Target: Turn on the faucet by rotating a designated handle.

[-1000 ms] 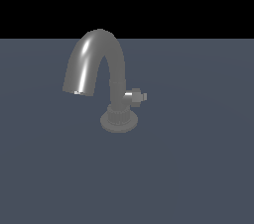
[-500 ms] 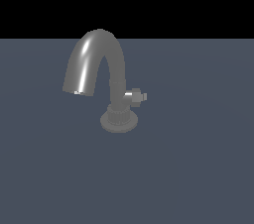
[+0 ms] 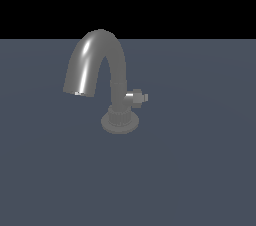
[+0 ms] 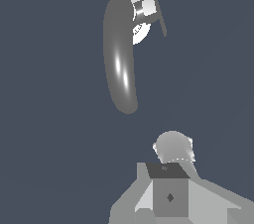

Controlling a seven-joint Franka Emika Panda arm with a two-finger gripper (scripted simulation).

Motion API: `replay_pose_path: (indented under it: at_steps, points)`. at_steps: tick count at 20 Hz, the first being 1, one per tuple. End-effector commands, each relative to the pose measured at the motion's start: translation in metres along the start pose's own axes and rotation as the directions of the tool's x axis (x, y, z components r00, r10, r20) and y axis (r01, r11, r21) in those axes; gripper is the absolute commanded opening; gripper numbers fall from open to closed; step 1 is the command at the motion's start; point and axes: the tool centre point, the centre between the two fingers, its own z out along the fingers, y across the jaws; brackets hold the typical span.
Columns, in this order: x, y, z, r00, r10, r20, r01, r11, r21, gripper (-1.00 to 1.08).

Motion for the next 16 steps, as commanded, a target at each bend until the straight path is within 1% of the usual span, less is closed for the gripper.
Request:
replay_pose_path:
  at_steps: [1, 5, 9, 13, 16]
  points:
    - [0.013, -0.003, 0.0, 0.998, 0.049, 0.05, -0.05, 0.998, 0.028, -1.0]
    - [0.035, -0.005, 0.003, 0.983, 0.125, 0.133, -0.135, 0.988, 0.069, -1.0]
    - [0.058, -0.006, 0.006, 0.955, 0.198, 0.223, -0.225, 0.969, 0.105, -1.0]
    - [0.082, -0.005, 0.013, 0.909, 0.267, 0.319, -0.322, 0.937, 0.133, -1.0]
    - [0.1, -0.004, 0.019, 0.863, 0.315, 0.395, -0.398, 0.905, 0.148, -1.0]
